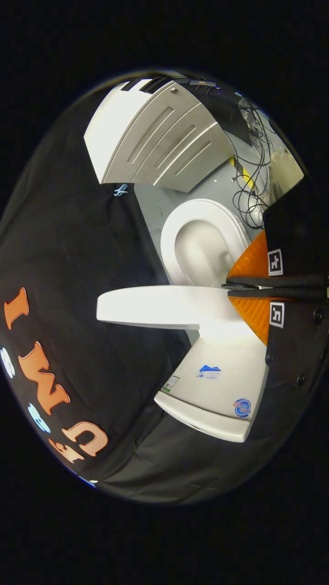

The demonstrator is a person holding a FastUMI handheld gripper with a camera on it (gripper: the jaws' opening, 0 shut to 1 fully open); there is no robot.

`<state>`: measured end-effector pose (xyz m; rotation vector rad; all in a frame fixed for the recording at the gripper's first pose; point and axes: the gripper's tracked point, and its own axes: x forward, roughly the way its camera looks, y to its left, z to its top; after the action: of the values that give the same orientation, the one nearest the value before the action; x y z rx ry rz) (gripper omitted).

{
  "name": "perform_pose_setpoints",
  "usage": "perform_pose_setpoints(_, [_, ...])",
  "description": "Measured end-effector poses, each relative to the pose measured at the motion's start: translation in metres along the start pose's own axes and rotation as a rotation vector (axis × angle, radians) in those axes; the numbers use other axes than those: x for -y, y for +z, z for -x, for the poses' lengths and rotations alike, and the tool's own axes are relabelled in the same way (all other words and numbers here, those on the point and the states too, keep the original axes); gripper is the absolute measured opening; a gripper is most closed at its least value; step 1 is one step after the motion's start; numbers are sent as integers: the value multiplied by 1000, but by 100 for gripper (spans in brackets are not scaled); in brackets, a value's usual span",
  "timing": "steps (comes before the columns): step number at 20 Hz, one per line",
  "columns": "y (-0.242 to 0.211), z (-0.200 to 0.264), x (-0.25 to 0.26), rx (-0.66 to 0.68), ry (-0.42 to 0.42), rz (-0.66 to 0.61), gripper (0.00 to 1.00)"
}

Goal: Open the toilet lid.

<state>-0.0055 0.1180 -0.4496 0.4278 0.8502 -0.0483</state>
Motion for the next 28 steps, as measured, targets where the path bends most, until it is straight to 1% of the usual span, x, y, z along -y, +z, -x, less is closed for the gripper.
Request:
perform_pose_setpoints(7, [-1,9,-37,44,-22,63,8])
perform_pose_setpoints(11, [-1,13,-51,64,-31,109,8])
perform_pose_setpoints(15, [-1,15,-60,72,-29,114,7])
perform_pose_setpoints(21, [-4,19,-81,89,-30,177,7])
perform_pose_setpoints(28, [-8,21,-102,103,-37,216,7])
